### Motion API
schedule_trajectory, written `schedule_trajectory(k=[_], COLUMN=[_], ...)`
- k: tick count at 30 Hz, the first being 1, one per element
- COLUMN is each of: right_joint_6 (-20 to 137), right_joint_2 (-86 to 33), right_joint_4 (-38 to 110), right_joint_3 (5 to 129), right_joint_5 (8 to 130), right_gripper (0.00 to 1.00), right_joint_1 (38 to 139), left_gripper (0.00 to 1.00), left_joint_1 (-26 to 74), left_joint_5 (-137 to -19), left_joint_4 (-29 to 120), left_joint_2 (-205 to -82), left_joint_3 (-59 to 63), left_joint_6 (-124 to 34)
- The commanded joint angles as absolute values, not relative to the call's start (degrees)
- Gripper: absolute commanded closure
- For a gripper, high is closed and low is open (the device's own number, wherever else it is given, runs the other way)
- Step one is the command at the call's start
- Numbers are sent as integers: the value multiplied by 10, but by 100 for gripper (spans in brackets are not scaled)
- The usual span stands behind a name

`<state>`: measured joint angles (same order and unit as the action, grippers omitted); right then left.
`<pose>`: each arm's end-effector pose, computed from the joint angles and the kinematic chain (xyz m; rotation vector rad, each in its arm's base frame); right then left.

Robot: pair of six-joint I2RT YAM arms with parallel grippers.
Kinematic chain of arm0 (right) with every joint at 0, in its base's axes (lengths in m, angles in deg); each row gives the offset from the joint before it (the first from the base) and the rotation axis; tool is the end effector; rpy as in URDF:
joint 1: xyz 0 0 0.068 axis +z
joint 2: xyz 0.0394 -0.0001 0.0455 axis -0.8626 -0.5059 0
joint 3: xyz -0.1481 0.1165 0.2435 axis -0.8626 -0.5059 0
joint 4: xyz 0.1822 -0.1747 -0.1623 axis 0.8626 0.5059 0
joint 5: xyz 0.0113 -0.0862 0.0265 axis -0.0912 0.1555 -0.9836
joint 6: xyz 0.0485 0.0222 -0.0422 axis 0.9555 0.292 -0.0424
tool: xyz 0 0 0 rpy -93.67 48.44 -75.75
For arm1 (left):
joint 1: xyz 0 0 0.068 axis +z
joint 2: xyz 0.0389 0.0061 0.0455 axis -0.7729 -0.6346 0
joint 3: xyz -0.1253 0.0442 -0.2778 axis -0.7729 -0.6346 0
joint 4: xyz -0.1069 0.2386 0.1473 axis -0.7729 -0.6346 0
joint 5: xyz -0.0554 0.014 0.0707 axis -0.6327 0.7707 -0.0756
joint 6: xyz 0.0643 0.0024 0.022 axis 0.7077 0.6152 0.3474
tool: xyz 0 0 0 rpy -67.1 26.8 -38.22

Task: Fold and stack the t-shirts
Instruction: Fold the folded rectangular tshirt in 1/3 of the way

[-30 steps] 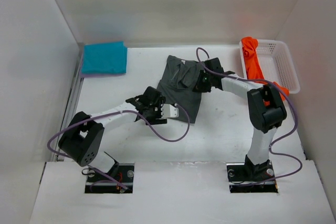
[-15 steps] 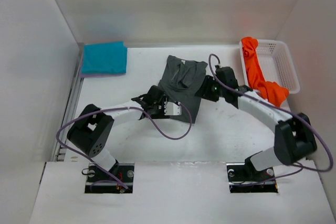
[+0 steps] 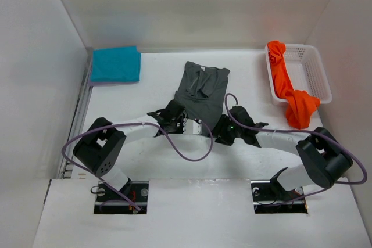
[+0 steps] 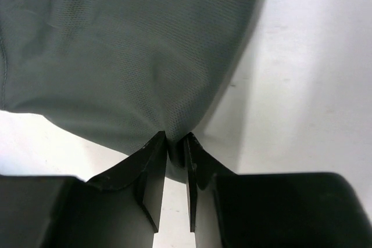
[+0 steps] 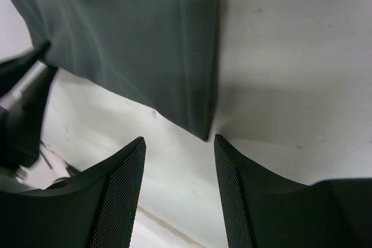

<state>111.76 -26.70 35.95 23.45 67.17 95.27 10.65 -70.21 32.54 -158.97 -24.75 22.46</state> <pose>0.2296 0.1755 0.1366 0.4855 2.6070 0.8674 0.2594 -0.2181 0.1426 1.9059 1.7173 0.0922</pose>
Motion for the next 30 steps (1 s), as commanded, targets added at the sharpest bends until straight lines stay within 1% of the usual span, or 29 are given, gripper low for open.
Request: schedule_trajectory(k=[1,5,7,8,10,11,12,14,18,21,28,30], right_joint_6=[1158,1174,1178,1179,1179,1179,1180,1181,1188,1203,1287,1331], right_joint_2=[-285,-279,-279,-284,-288,-287,-283,-270,-237,-199,-38,16], right_joint_4=[292,294,292,292,291,290,290,290,299,320,464,512], right_joint_3=[238,223,215,214,213,209,205,196,176,165,153,135], right_joint_5=[692,722,727,727,726,728,729,729,737,746,830,863], right_gripper=[45,47,50,57,76,83,89,95,100,100,100,100], right_joint_1=[963,963,963,963,963,963,963,964,991,1030,1195,1247], left_gripper=[83,83,83,83,85,86,88,92,93,94,95,93], left_joint_1=[92,87,86,86,86,86,85,82,58,25,-81,-82], left_joint_5=[-726,-727,-727,-727,-729,-733,-737,-745,-747,-747,-747,-744], left_joint_4=[288,288,286,284,276,269,260,234,190,148,-10,-25], left_joint_2=[-1556,-1545,-1541,-1540,-1533,-1527,-1521,-1507,-1483,-1451,-1350,-1339], left_joint_3=[-268,-277,-279,-279,-278,-278,-275,-273,-277,-287,-286,-290], left_joint_6=[190,183,180,179,173,171,167,157,116,83,-18,-22])
